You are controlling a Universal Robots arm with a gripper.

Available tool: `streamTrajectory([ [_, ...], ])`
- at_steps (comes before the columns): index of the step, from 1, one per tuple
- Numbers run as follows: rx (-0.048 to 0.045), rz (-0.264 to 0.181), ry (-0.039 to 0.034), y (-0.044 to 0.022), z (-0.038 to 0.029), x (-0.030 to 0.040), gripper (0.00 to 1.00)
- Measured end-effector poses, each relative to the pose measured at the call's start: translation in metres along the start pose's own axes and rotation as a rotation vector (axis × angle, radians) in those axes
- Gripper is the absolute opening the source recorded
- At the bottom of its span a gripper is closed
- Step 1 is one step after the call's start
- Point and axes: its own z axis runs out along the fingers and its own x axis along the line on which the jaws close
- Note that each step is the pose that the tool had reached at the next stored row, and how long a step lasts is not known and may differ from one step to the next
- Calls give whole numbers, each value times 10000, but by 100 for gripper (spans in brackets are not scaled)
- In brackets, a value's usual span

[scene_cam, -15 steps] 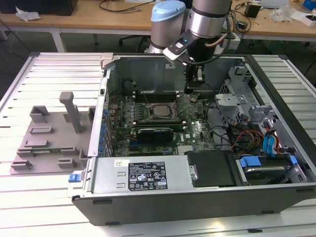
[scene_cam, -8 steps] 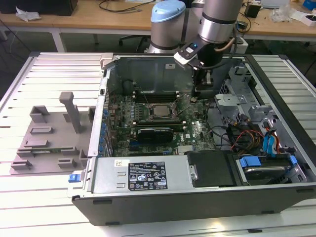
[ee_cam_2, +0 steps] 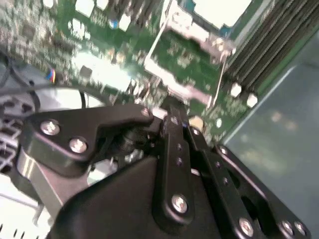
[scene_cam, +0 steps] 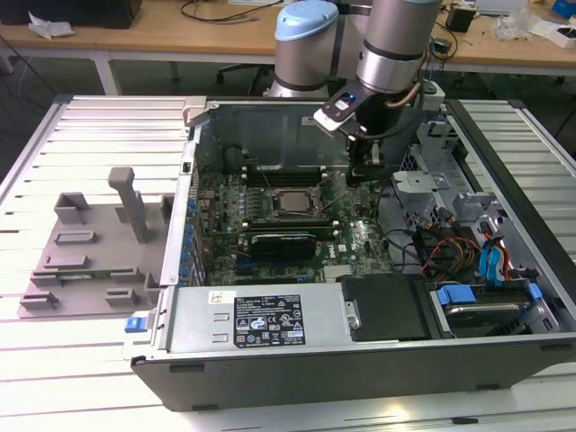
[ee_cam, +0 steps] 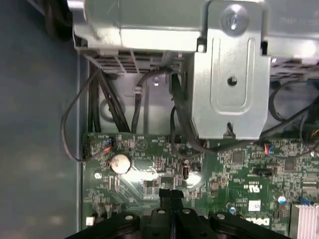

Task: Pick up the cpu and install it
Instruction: 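Close the cpu cover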

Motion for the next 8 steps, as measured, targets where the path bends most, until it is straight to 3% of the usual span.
streamTrajectory([
  [8,-1,1,0,-137,7,2,11],
])
